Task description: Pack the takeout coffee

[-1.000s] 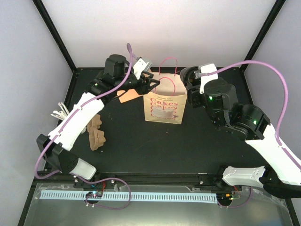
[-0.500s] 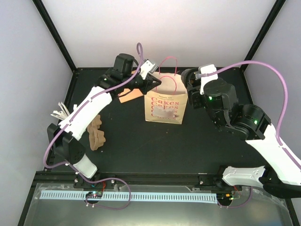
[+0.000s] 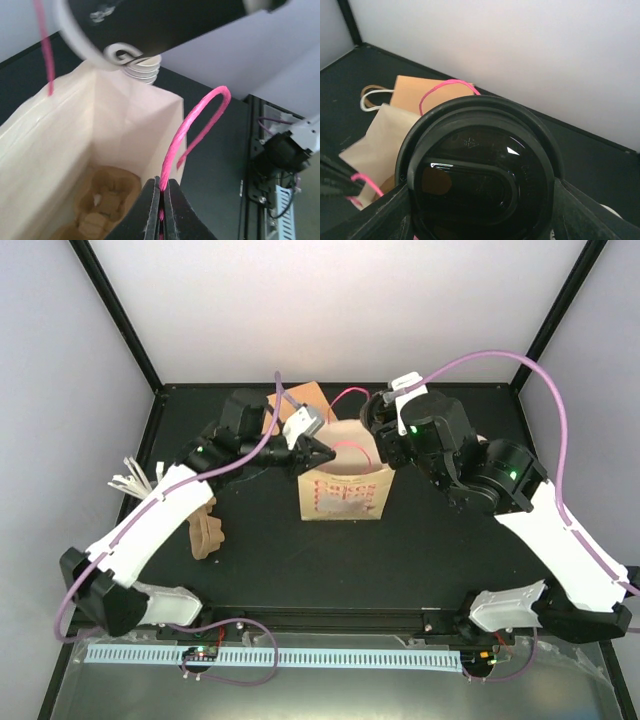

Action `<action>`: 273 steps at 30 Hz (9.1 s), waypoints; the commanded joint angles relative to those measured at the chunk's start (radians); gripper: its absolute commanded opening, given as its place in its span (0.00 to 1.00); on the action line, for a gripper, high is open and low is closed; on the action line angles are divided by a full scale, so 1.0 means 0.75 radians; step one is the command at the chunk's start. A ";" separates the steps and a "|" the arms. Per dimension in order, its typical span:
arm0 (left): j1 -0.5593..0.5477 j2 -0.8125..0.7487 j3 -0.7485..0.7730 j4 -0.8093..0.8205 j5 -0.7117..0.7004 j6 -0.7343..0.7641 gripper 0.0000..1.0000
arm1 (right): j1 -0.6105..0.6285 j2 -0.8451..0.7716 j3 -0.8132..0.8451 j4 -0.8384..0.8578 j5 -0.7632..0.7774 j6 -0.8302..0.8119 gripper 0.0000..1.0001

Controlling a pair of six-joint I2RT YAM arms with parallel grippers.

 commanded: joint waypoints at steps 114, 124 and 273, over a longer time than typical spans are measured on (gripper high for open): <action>-0.579 -0.155 0.232 -0.663 -0.915 -0.035 0.01 | 0.631 -0.290 -0.945 0.113 -0.368 0.178 0.57; -0.609 -0.359 -0.056 -0.414 -0.891 0.178 0.02 | 0.860 -0.112 -1.031 0.266 -0.008 0.157 0.54; 0.275 1.188 0.437 -0.560 0.060 -0.200 0.10 | 0.829 0.239 -1.224 0.773 0.334 -0.479 0.45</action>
